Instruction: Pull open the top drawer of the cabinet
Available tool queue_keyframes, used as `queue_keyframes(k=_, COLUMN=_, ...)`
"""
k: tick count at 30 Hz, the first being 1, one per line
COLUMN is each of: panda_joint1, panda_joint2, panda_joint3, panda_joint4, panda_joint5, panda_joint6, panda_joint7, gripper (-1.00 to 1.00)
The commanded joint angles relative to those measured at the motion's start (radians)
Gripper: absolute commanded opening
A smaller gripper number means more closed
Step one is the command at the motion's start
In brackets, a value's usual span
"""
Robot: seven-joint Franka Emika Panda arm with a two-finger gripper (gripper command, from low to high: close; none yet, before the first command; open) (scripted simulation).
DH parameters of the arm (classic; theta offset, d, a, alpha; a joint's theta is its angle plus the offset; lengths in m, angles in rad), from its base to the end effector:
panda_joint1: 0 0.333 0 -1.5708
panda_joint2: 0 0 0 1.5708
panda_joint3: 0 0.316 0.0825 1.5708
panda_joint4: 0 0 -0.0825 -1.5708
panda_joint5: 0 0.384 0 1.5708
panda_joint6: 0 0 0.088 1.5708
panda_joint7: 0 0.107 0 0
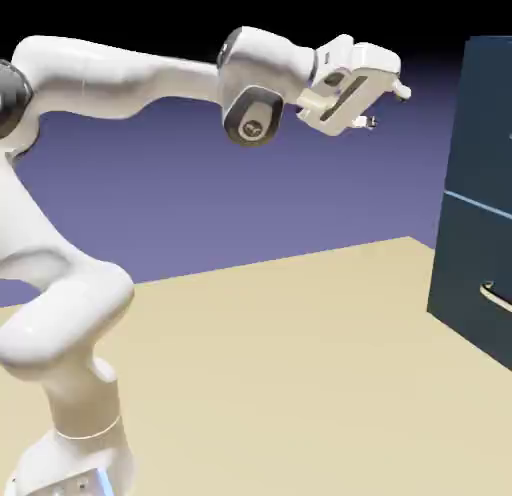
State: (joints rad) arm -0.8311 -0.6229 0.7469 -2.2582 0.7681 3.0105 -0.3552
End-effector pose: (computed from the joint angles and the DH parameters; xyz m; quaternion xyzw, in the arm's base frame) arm 0.4535 0.0080 0.6742 0.8020 -0.0924 0.5869 0.0620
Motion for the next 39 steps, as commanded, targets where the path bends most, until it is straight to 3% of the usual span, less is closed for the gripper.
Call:
queue_keyframes(k=1, panda_joint1=-0.033, panda_joint2=-0.002, panda_joint3=0.03, panda_joint4=0.022, panda_joint5=0.031, panda_joint6=-0.001, panda_joint7=-0.044, gripper=0.0)
queue_keyframes(k=39, panda_joint1=-1.305, panda_joint2=-0.082, panda_joint3=1.156, panda_joint4=0.854, panda_joint5=1.188, panda_joint6=-0.041, panda_joint7=-1.696, gripper=0.0)
